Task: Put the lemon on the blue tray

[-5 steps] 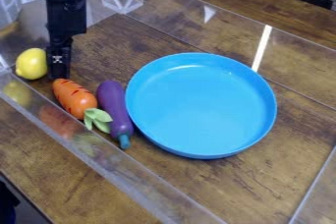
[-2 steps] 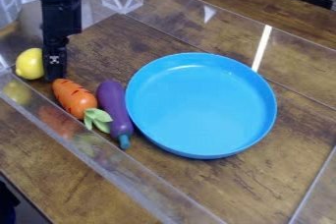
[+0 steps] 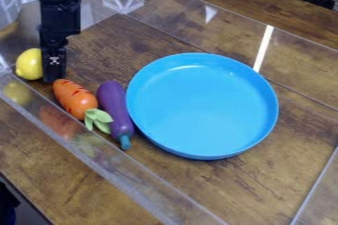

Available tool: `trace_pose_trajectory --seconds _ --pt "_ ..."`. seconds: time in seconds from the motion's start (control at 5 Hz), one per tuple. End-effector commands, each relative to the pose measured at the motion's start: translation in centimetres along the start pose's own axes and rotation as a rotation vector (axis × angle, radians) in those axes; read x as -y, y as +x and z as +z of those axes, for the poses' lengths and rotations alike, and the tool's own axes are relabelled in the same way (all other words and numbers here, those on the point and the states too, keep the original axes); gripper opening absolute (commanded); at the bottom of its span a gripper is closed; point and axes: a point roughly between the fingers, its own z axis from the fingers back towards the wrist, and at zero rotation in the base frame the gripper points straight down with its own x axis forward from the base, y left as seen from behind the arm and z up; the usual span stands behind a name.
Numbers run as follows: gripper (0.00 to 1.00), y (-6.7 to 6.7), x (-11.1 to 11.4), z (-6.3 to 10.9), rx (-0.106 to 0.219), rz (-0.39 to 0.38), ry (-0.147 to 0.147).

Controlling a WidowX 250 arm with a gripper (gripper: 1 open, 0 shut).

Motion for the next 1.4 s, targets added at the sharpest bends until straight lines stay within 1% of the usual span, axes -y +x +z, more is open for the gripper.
trace_pose_trajectory --seconds 0.0,0.2,0.4,0.6,0.8,1.0,1.2 --pt "1.00 -1.5 0.0 0.5 -0.011 0.064 -0.030" --pt "0.00 -1.6 0.2 1.4 -0.019 0.080 -0.037" --pt "1.00 -1.2 0.1 2.3 -0.025 0.089 -0.043" --pt "1.00 -0.9 -0.4 2.6 -0.017 0.140 -0.058" --pt "1.00 -0.7 -0.3 1.5 -0.008 0.205 -0.075" --pt "0.00 -0.3 0.1 0.9 -0.004 0.268 -0.087" --pt "0.00 1.3 0.1 0.6 -0.004 0.312 -0.090"
